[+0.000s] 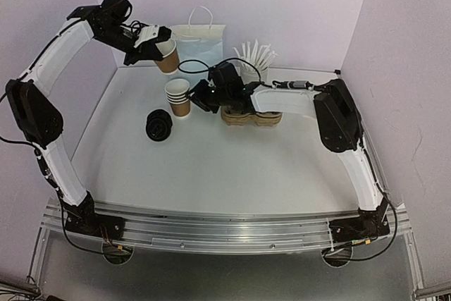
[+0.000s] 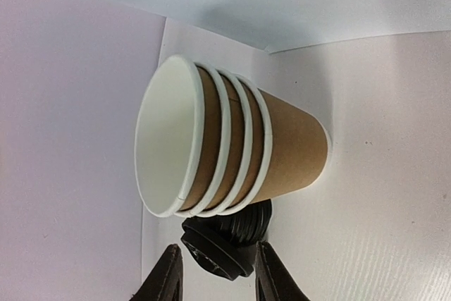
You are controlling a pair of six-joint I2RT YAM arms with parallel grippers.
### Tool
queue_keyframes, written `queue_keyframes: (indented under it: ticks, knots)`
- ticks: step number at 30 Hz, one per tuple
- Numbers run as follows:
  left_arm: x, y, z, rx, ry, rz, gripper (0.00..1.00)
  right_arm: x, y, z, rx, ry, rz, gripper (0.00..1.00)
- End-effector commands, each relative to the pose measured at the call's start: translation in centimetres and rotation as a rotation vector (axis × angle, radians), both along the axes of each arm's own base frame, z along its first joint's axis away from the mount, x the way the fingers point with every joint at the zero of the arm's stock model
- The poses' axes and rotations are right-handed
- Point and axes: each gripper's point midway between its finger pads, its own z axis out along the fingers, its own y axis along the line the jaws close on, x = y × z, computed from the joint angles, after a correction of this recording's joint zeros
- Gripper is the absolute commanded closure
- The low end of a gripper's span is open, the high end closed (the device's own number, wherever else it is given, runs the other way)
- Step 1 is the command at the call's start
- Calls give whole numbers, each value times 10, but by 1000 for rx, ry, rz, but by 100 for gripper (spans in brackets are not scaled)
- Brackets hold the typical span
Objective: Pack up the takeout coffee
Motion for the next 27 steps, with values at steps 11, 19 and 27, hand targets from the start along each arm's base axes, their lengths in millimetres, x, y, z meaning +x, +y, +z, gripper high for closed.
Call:
queue_keyframes:
  ticks: [11,19,27]
  knots:
    - [-180,-16,-49,111,208,-341,100,-53,-81,87,-146,-139,36,63]
    - [-189,-62,-140,96,102,-426,100,-63,-122,91,-198,-157,-68,62]
    - [-190,-76,-191,153,158,-437,100,-66,-124,85,-198,-133,-68,62]
